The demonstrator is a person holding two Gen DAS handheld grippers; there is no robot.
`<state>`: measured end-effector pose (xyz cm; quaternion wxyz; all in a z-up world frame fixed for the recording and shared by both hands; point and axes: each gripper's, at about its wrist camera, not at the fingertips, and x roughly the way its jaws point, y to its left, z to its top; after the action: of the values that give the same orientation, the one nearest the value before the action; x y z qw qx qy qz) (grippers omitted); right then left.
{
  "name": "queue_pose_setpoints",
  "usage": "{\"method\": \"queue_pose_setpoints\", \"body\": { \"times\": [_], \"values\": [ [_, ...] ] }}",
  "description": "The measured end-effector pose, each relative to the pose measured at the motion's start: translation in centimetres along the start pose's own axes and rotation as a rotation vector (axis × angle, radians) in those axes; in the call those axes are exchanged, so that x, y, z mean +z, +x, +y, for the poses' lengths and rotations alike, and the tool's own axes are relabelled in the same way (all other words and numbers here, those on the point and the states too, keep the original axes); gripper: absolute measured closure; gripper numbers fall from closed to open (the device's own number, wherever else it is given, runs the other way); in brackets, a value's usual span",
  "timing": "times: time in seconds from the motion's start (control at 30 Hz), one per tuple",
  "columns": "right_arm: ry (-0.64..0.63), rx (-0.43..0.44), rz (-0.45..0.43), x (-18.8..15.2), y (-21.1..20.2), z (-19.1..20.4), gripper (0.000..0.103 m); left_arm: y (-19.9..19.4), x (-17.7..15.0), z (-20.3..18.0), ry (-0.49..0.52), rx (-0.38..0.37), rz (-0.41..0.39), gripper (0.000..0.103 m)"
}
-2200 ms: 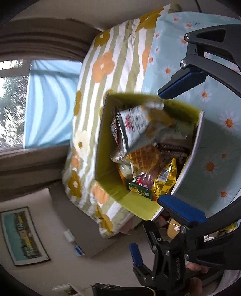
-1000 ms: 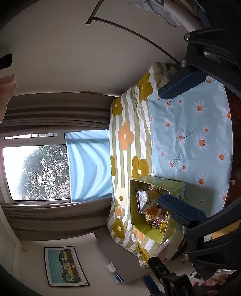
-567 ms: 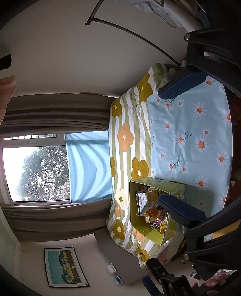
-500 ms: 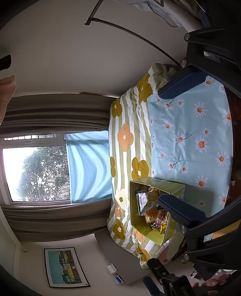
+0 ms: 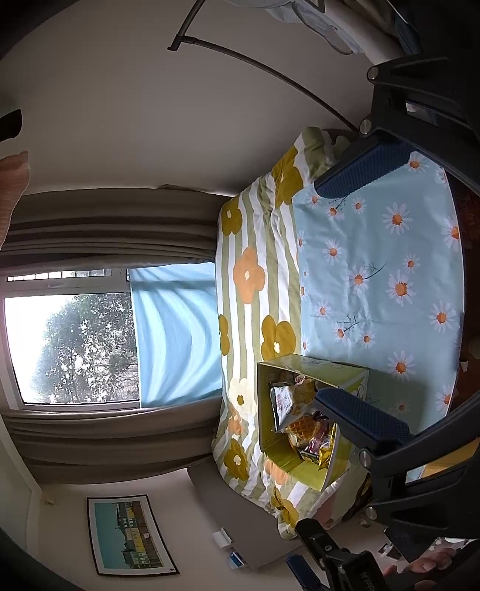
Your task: Organize snacks
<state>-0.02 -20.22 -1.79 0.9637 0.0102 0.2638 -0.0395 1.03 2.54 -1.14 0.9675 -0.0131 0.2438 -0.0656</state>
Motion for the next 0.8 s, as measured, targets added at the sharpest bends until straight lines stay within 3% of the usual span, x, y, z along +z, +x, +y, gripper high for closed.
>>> {"method": "queue_pose_setpoints", "body": {
  "times": [0.8],
  "values": [
    [-0.001,-0.010,0.009,0.3,1.1,0.3,0.001,1.1,0.2,1.0,-0.002,0.026,-0.003,0.000]
  ]
}}
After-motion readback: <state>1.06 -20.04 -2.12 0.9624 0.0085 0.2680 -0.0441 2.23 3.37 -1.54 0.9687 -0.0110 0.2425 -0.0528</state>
